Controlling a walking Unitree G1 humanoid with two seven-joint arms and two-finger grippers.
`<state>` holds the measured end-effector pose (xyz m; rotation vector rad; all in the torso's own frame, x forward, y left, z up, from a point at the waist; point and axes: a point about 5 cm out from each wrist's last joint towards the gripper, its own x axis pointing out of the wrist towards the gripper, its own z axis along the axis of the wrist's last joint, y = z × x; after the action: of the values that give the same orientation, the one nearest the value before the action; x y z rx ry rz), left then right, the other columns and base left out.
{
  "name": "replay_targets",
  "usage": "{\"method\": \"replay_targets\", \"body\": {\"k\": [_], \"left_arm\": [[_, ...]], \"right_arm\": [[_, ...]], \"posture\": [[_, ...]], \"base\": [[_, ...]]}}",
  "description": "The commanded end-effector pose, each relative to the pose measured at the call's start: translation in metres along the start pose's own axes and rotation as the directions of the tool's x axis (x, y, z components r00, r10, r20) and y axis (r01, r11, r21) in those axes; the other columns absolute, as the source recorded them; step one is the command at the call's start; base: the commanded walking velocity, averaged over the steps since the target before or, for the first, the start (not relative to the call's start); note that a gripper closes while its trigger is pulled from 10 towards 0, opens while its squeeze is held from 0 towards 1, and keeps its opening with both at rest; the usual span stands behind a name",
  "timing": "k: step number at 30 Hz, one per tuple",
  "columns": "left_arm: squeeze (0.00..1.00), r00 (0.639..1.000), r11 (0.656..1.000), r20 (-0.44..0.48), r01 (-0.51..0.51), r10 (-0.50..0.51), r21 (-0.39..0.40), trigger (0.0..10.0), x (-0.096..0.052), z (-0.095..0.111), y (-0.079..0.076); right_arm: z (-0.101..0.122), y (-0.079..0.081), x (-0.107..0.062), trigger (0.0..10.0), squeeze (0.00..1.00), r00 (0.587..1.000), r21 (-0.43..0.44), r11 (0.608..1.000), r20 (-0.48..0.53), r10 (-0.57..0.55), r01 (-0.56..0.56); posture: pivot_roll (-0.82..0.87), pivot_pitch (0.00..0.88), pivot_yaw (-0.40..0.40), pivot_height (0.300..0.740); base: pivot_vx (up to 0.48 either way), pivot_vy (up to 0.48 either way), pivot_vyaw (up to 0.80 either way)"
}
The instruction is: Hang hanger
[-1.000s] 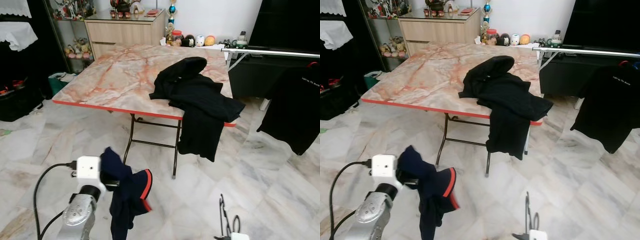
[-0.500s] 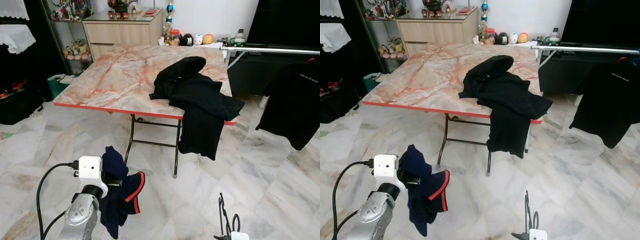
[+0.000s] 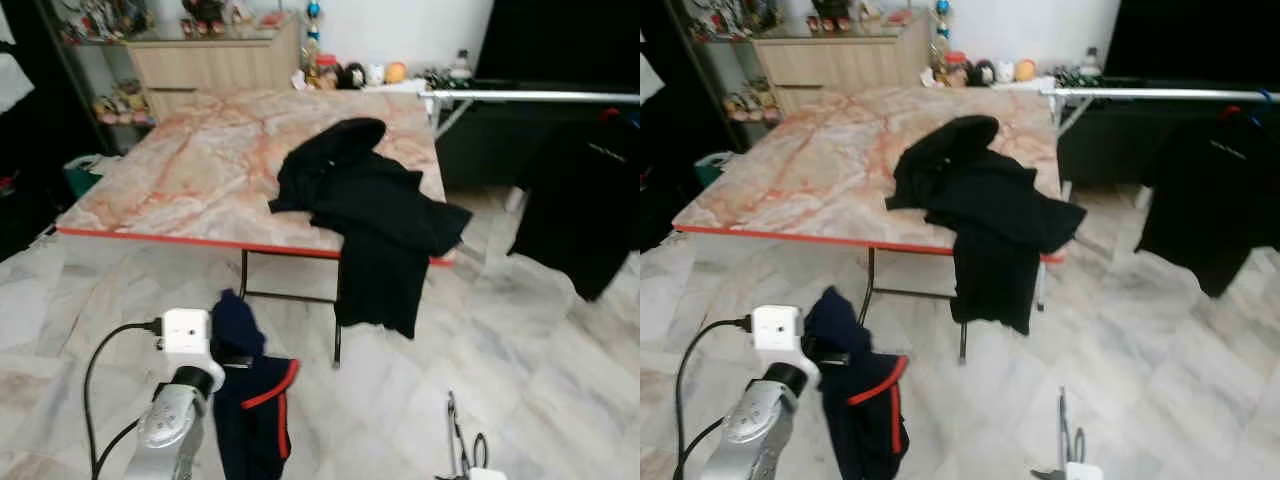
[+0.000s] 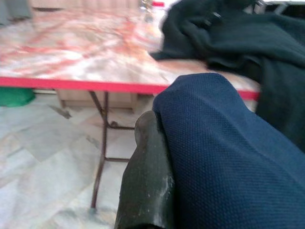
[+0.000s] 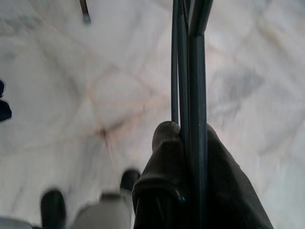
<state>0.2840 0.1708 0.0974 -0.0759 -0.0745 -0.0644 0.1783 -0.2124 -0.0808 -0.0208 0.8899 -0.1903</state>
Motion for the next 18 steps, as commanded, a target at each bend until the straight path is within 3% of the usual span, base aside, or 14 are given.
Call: {"method": "replay_targets", "body": {"k": [1,13,18], "left_arm": [[0.0,0.999,1.0,0.026,-0.02,0.02,0.017,10.0,0.0,0.008,0.009],[0.0,0.999,1.0,0.047,-0.017,0.016,0.019,10.0,0.004,0.014,0.01],[0.0,0.994,0.999,0.108,-0.013,0.008,0.038,10.0,0.015,0.035,0.013]], "right_arm": [[-0.003,0.013,-0.001,10.0,0.0,0.999,0.009,0.999,-0.011,0.032,-0.032],[-0.003,0.013,-0.001,10.0,0.0,1.0,0.018,1.0,-0.015,0.024,-0.024],[-0.004,0.012,-0.001,10.0,0.0,1.0,0.019,1.0,-0.017,0.022,-0.022]], "posture": [[0.06,0.036,0.056,0.74],[0.07,0.036,0.055,0.74],[0.07,0.037,0.052,0.74]], "base": [[0.379,0.0,0.0],[0.419,0.0,0.0],[0.48,0.0,0.0]]}}
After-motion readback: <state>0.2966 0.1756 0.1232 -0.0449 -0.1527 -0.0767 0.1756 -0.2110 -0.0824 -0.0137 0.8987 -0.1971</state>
